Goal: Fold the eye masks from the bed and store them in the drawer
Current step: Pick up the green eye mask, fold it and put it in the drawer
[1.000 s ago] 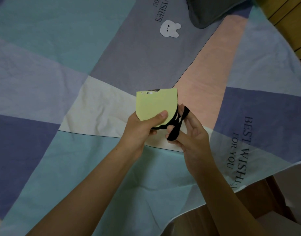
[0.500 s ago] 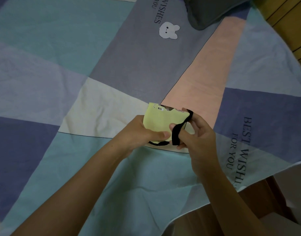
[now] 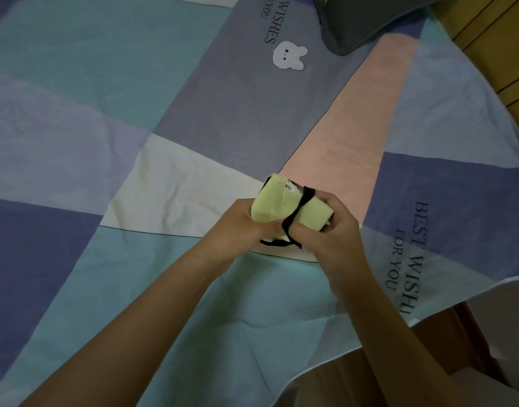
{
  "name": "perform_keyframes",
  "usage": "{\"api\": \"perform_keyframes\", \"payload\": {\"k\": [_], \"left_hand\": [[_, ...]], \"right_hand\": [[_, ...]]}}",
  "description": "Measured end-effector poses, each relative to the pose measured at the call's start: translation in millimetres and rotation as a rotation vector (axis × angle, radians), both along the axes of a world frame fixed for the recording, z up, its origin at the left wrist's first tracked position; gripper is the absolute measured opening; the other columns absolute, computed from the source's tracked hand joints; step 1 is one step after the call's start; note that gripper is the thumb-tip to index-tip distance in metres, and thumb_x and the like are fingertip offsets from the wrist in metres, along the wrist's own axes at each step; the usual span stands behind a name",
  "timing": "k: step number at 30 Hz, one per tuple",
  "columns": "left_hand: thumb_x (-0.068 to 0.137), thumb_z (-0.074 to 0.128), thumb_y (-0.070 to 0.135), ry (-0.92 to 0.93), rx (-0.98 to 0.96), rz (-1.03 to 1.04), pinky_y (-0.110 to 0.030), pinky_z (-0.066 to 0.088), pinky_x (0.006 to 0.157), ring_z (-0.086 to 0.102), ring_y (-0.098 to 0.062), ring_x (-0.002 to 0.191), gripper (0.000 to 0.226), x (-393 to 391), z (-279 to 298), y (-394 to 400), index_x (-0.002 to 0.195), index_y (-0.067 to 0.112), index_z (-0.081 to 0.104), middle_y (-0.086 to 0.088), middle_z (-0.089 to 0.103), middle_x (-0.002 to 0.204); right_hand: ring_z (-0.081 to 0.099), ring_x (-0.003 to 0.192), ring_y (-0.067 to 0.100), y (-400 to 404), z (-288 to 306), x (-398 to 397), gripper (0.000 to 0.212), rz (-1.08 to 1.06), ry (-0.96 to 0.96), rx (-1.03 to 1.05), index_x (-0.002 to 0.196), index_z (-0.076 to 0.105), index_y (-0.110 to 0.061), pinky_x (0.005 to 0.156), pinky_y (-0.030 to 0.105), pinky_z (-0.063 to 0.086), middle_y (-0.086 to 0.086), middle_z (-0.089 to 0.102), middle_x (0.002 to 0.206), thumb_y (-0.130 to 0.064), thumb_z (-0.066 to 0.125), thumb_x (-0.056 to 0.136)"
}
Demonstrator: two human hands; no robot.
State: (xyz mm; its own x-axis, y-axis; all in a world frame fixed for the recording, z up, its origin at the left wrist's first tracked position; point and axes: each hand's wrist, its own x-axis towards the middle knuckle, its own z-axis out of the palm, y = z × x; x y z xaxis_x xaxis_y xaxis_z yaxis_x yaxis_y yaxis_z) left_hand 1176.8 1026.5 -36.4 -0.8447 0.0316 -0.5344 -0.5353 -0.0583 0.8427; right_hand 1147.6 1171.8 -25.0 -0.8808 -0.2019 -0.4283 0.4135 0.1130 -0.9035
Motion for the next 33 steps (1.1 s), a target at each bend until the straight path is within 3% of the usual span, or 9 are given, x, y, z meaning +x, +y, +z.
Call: {"api": "perform_keyframes", "payload": {"k": [3, 7, 10, 14, 16, 18, 21, 27, 33], "left_hand": [[0.071, 0.064, 0.016, -0.01, 0.085, 0.078, -0.028, 0.052, 0.08, 0.068, -0.017, 0.083, 0.028, 2, -3, 6, 0.097, 0.011, 0.072, -0.005, 0.073, 0.087], [0.088, 0.062, 0.035, -0.071, 0.271, 0.207, -0.038, 0.048, 0.099, 0.066, -0.025, 0.104, 0.036, 2, 0, 11, 0.109, 0.006, 0.068, -0.011, 0.072, 0.108], [0.093, 0.053, 0.041, -0.093, 0.23, 0.187, -0.04, 0.047, 0.1, 0.066, -0.024, 0.105, 0.039, 2, 1, 14, 0.11, 0.009, 0.068, -0.01, 0.072, 0.108], [0.081, 0.072, 0.029, -0.039, 0.204, 0.07, -0.034, 0.055, 0.088, 0.067, -0.021, 0.1, 0.044, 4, 4, 17, 0.12, 0.014, 0.058, -0.008, 0.07, 0.109], [0.072, 0.082, 0.025, -0.034, 0.089, 0.176, -0.022, 0.055, 0.075, 0.065, -0.006, 0.092, 0.062, 4, 8, 21, 0.122, 0.025, 0.045, 0.003, 0.063, 0.109], [0.063, 0.087, 0.031, 0.067, -0.249, 0.336, -0.017, 0.051, 0.073, 0.056, -0.002, 0.094, 0.074, 7, 8, 27, 0.118, 0.031, 0.037, 0.012, 0.05, 0.111], [0.064, 0.083, 0.041, 0.28, -0.536, 0.312, -0.012, 0.044, 0.069, 0.051, -0.005, 0.09, 0.054, 15, 9, 38, 0.102, 0.028, 0.046, 0.014, 0.05, 0.102], [0.084, 0.068, 0.031, 0.188, -0.401, 0.286, -0.011, 0.048, 0.068, 0.062, 0.001, 0.076, 0.003, 12, 2, 44, 0.083, 0.031, 0.065, 0.014, 0.068, 0.077], [0.093, 0.056, 0.017, 0.047, 0.034, 0.285, -0.023, 0.048, 0.073, 0.063, -0.008, 0.075, 0.015, 5, -2, 33, 0.085, 0.014, 0.069, 0.003, 0.07, 0.076]], "right_hand": [[0.067, 0.083, 0.006, -3, -6, 4, 0.047, -0.044, -0.04, -0.074, 0.11, 0.059, -0.019, 0.067, 0.02, 0.053, -0.003, 0.069, 0.094, 0.004, 0.075, 0.072], [0.067, 0.099, 0.016, -3, -11, 9, 0.056, -0.083, -0.089, -0.145, 0.118, 0.058, -0.017, 0.074, 0.023, 0.055, 0.003, 0.071, 0.106, -0.007, 0.077, 0.066], [0.067, 0.102, 0.018, -4, -13, 14, 0.055, -0.065, -0.087, -0.124, 0.116, 0.06, -0.021, 0.078, 0.027, 0.056, 0.002, 0.071, 0.108, -0.009, 0.073, 0.065], [0.069, 0.096, 0.018, 1, -13, 15, 0.05, -0.133, -0.05, -0.097, 0.113, 0.061, -0.018, 0.07, 0.023, 0.056, 0.001, 0.072, 0.102, 0.005, 0.074, 0.07], [0.07, 0.092, 0.016, 1, -12, 16, 0.043, -0.195, -0.032, -0.111, 0.112, 0.063, -0.015, 0.068, 0.024, 0.057, 0.003, 0.072, 0.101, 0.01, 0.068, 0.078], [0.07, 0.081, 0.007, 1, -12, 17, 0.04, -0.269, -0.007, -0.095, 0.102, 0.064, -0.019, 0.063, 0.02, 0.056, -0.003, 0.072, 0.091, 0.014, 0.064, 0.079], [0.068, 0.077, 0.013, -1, -15, 17, 0.045, -0.323, 0.091, 0.014, 0.085, 0.061, -0.027, 0.062, 0.022, 0.056, -0.005, 0.068, 0.081, 0.016, 0.065, 0.075], [0.063, 0.069, 0.01, -7, -17, 19, 0.032, -0.393, 0.169, 0.079, 0.079, 0.058, -0.024, 0.061, 0.027, 0.055, -0.004, 0.063, 0.075, 0.006, 0.071, 0.076], [0.071, 0.084, 0.016, -5, -19, 12, 0.026, -0.426, -0.048, -0.082, 0.109, 0.065, -0.011, 0.066, 0.028, 0.059, 0.007, 0.071, 0.098, -0.003, 0.067, 0.084]]}}
